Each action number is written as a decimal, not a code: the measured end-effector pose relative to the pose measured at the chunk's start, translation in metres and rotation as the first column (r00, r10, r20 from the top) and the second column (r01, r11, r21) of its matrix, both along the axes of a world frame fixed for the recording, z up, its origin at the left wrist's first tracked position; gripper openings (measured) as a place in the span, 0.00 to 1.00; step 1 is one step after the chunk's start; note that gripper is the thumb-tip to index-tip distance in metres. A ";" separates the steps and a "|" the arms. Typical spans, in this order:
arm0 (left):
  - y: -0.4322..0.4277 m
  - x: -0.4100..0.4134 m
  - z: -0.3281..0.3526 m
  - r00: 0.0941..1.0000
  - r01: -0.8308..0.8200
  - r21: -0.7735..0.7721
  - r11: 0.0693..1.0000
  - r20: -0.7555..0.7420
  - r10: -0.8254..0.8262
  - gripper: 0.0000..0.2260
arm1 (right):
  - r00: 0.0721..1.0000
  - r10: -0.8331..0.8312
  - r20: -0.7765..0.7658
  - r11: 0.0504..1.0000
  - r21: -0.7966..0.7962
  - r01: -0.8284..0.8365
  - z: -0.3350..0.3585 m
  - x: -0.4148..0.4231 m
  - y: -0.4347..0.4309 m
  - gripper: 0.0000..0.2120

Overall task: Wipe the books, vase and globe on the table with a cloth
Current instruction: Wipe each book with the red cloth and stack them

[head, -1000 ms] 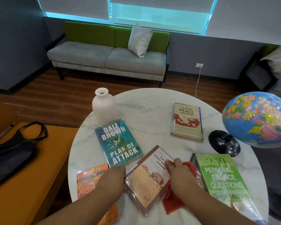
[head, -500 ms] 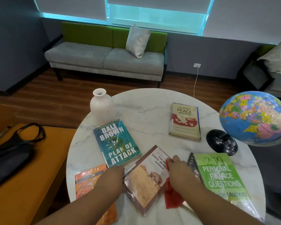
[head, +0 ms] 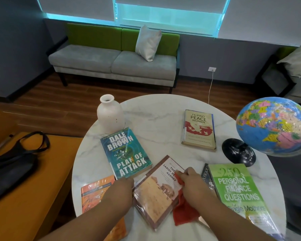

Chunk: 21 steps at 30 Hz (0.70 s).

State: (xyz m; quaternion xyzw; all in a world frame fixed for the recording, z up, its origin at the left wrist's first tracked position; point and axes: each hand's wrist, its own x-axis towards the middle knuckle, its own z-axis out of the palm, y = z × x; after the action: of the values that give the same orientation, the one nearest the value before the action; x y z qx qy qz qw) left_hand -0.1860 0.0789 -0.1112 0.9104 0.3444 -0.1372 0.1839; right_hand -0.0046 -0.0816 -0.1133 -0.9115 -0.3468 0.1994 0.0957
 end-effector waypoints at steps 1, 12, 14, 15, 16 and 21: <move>0.000 0.000 0.000 1.000 0.001 0.006 1.000 -0.007 -0.001 0.13 | 0.996 0.077 0.039 0.996 -0.053 -0.075 -0.002 -0.001 0.003 0.17; 0.000 -0.001 -0.002 1.000 -0.002 0.032 0.999 -0.007 0.003 0.11 | 0.890 0.451 0.072 0.892 0.015 -0.453 -0.007 -0.051 -0.006 0.08; 0.001 -0.001 -0.003 1.000 -0.008 0.040 0.999 -0.010 0.008 0.11 | 0.953 0.304 -0.021 0.953 0.020 -0.303 -0.003 -0.031 -0.005 0.14; 0.000 -0.001 -0.003 1.000 -0.007 0.041 0.999 -0.009 0.008 0.10 | 0.968 0.250 -0.035 0.968 0.003 -0.250 0.000 -0.025 -0.004 0.19; 0.000 -0.001 -0.002 1.000 -0.006 0.043 0.999 -0.008 0.006 0.10 | 0.972 0.231 -0.030 0.973 -0.016 -0.232 0.005 -0.021 -0.002 0.25; -0.001 -0.002 0.001 1.000 0.002 0.029 1.000 0.001 -0.002 0.08 | 0.941 0.338 -0.019 0.928 -0.161 -0.337 0.010 -0.036 0.002 0.31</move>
State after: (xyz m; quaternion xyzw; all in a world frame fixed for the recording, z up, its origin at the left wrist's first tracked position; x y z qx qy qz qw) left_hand -0.1879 0.0782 -0.1100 0.9133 0.3455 -0.1318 0.1705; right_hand -0.0409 -0.0800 -0.1031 -0.8439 -0.4814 0.2361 -0.0157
